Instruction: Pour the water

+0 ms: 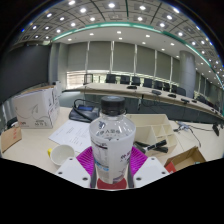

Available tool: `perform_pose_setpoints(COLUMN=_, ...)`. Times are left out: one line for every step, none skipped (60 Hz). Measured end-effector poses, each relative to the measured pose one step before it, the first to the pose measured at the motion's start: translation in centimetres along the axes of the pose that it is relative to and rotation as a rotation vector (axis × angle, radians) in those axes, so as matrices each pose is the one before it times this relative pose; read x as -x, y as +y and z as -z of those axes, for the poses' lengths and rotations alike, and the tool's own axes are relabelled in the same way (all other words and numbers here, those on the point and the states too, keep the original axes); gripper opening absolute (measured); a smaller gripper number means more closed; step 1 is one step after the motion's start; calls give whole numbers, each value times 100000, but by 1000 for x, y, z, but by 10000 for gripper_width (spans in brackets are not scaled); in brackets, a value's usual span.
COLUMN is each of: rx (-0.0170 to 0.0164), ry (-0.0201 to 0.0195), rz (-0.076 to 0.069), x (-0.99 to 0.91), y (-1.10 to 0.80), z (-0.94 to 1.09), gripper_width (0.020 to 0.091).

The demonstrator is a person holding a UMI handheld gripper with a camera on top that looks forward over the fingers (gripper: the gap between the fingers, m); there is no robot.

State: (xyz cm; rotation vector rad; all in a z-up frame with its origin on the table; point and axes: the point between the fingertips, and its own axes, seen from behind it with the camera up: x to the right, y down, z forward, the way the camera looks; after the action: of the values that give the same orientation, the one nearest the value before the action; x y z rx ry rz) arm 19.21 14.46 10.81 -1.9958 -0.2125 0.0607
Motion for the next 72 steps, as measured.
perform_pose_setpoints(rx=542, ry=-234, rz=-837, x=-160, y=512, z=-203, gripper_width=427)
perform_pose_setpoints(rx=561, ry=-153, rz=-824, x=-164, y=493, z=-222, gripper_width=428)
perform_pose_setpoints(rx=509, ry=-185, rz=-819, x=-120, y=466, z=-202, gripper_width=431)
perform_pose_setpoints(rx=480, ry=-408, rz=-791, x=-55, y=469, z=-195, gripper_width=431)
perform_pose_setpoints(rx=431, ry=-512, rz=-863, x=-15, y=425, z=-180, gripper_width=430)
perform_pose_setpoints(rx=396, ry=-487, rz=-895, x=-37, y=437, z=-165, gripper_width=430)
perform_pose_setpoints(rx=423, ry=-391, rz=-904, x=-88, y=427, z=-211, gripper_width=430)
perform_pose_setpoints(rx=545, ry=-157, rz=-874, x=-89, y=404, z=-135, gripper_width=431)
perform_pose_setpoints(rx=680, ry=-83, rz=-835, x=-493, y=419, z=37, gripper_width=430)
perform_pose_setpoints(rx=502, ry=-231, rz=-779, x=-55, y=406, z=-148, gripper_width=430)
perform_pose_setpoints(rx=390, ry=-320, rz=-755, x=137, y=388, z=-179, gripper_width=437)
perform_pose_setpoints(rx=378, ry=-479, rz=-892, x=-22, y=354, z=-141, gripper_width=437)
perform_pose_setpoints(rx=365, ry=-412, rz=-888, x=-49, y=315, z=-100, gripper_width=437)
perform_pose_setpoints(rx=551, ry=-196, rz=-694, x=-91, y=374, z=-65, gripper_width=439)
perform_pose_setpoints(rx=-2383, ry=-501, rz=-427, x=-92, y=-275, z=20, gripper_width=442)
perform_pose_setpoints(rx=-1057, ry=-70, rz=-20, x=-67, y=-92, z=51, gripper_width=442)
perform_pose_setpoints(rx=440, ry=213, rz=311, x=-79, y=260, z=65, gripper_width=444)
perform_pose_setpoints(rx=-653, ry=-137, rz=118, x=18, y=-63, z=83, gripper_width=451)
perform_pose_setpoints(rx=254, ry=-107, rz=169, x=0, y=-54, z=73, gripper_width=451)
perform_pose_setpoints(rx=-203, ry=33, rz=353, x=-14, y=87, z=103, gripper_width=463)
perform_pose_setpoints(rx=-262, ry=58, rz=279, x=112, y=-4, z=46, gripper_width=470)
perform_pose_setpoints(rx=-528, ry=-33, rz=720, x=-26, y=51, z=109, gripper_width=479)
perform_pose_setpoints(rx=-271, ry=81, rz=657, x=127, y=0, z=-42, gripper_width=489)
perform_pose_setpoints(rx=-372, ry=44, rz=867, x=50, y=24, z=14, gripper_width=500)
perform_pose_setpoints(rx=-279, ry=81, rz=874, x=53, y=10, z=19, gripper_width=511)
perform_pose_setpoints(rx=-186, ry=65, rz=827, x=37, y=11, z=-5, gripper_width=518)
perform_pose_setpoints(rx=7, ry=116, rz=826, x=45, y=35, z=2, gripper_width=530)
perform_pose_setpoints(rx=106, ry=131, rz=769, x=31, y=32, z=-9, gripper_width=539)
perform_pose_setpoints(rx=187, ry=203, rz=682, x=24, y=40, z=19, gripper_width=549)
perform_pose_setpoints(rx=280, ry=215, rz=584, x=25, y=58, z=12, gripper_width=560)
perform_pose_setpoints(rx=562, ry=93, rz=323, x=68, y=99, z=30, gripper_width=573)
perform_pose_setpoints(rx=756, ry=59, rz=114, x=-62, y=125, z=-41, gripper_width=593)
perform_pose_setpoints(rx=1012, ry=409, rz=-2, x=120, y=195, z=104, gripper_width=624)
perform_pose_setpoints(rx=1380, ry=66, rz=-147, x=-18, y=291, z=12, gripper_width=660)
perform_pose_setpoints(rx=1506, ry=-110, rz=-116, x=52, y=322, z=4, gripper_width=705)
perform_pose_setpoints(rx=1450, ry=-167, rz=-117, x=91, y=279, z=33, gripper_width=758)
perform_pose_setpoints(rx=1215, ry=27, rz=-98, x=71, y=200, z=73, gripper_width=816)
perform_pose_setpoints(rx=818, ry=348, rz=-110, x=10, y=114, z=140, gripper_width=871)
perform_pose_setpoints(rx=419, ry=363, rz=24, x=17, y=30, z=181, gripper_width=868)
perform_pose_setpoints(rx=72, ry=707, rz=126, x=-55, y=34, z=198, gripper_width=847)
perform_pose_setpoints(rx=88, ry=866, rz=239, x=43, y=-14, z=291, gripper_width=839)
perform_pose_setpoints(rx=35, ry=873, rz=390, x=-52, y=-87, z=344, gripper_width=846)
perform_pose_setpoints(rx=54, ry=882, rz=475, x=-45, y=-80, z=316, gripper_width=857)
perform_pose_setpoints(rx=96, ry=860, rz=635, x=-37, y=-83, z=370, gripper_width=867)
perform_pose_setpoints(rx=151, ry=943, rz=664, x=-53, y=-65, z=405, gripper_width=869)
perform_pose_setpoints(rx=107, ry=744, rz=672, x=16, y=-82, z=450, gripper_width=866)
perform_pose_setpoints(rx=106, ry=511, rz=641, x=56, y=-96, z=473, gripper_width=865)
perform_pose_setpoints(rx=106, ry=578, rz=586, x=92, y=-114, z=518, gripper_width=865)
perform_pose_setpoints(rx=448, ry=366, rz=427, x=-220, y=-342, z=384, gripper_width=863)
perform_pose_setpoints(rx=186, ry=875, rz=416, x=193, y=-54, z=665, gripper_width=863)
perform_pose_setpoints(rx=226, ry=889, rz=320, x=145, y=-44, z=655, gripper_width=867)
perform_pose_setpoints(rx=343, ry=715, rz=215, x=125, y=-68, z=625, gripper_width=864)
perform_pose_setpoints(rx=485, ry=625, rz=131, x=147, y=-46, z=672, gripper_width=863)
perform_pose_setpoints(rx=444, ry=638, rz=-28, x=159, y=-53, z=759, gripper_width=863)
perform_pose_setpoints(rx=285, ry=730, rz=-102, x=140, y=-84, z=771, gripper_width=862)
perform_pose_setpoints(rx=201, ry=791, rz=-213, x=122, y=-91, z=801, gripper_width=863)
perform_pose_setpoints(rx=428, ry=750, rz=-208, x=183, y=-90, z=887, gripper_width=865)
perform_pose_setpoints(rx=566, ry=873, rz=-326, x=164, y=9, z=833, gripper_width=863)
perform_pose_setpoints(rx=619, ry=863, rz=-320, x=181, y=88, z=930, gripper_width=863)
perform_pose_setpoints(rx=564, ry=836, rz=-347, x=204, y=65, z=913, gripper_width=863)
perform_pose_setpoints(rx=347, ry=616, rz=-325, x=263, y=40, z=916, gripper_width=863)
perform_pose_setpoints(rx=182, ry=392, rz=-409, x=321, y=22, z=961, gripper_width=863)
perform_pose_setpoints(rx=200, ry=318, rz=-520, x=336, y=64, z=1017, gripper_width=863)
perform_pose_setpoints(rx=238, ry=373, rz=-584, x=351, y=116, z=1021, gripper_width=861)
perform_pose_setpoints(rx=374, ry=492, rz=-676, x=339, y=163, z=1036, gripper_width=861)
perform_pose_setpoints(rx=416, ry=492, rz=-728, x=339, y=191, z=1085, gripper_width=861)
perform_pose_setpoints(rx=492, ry=691, rz=-683, x=525, y=77, z=1132, gripper_width=861)
perform_pose_setpoints(rx=-117, ry=-18, rz=-695, x=302, y=230, z=1043, gripper_width=861)
perform_pose_setpoints(rx=-156, ry=74, rz=-700, x=410, y=177, z=1023, gripper_width=863)
perform_pose_setpoints(rx=-122, ry=133, rz=-690, x=393, y=167, z=1020, gripper_width=863)
perform_pose_setpoints(rx=-38, ry=166, rz=-728, x=442, y=216, z=1016, gripper_width=863)
perform_pose_setpoints(rx=-7, ry=96, rz=-593, x=448, y=224, z=980, gripper_width=863)
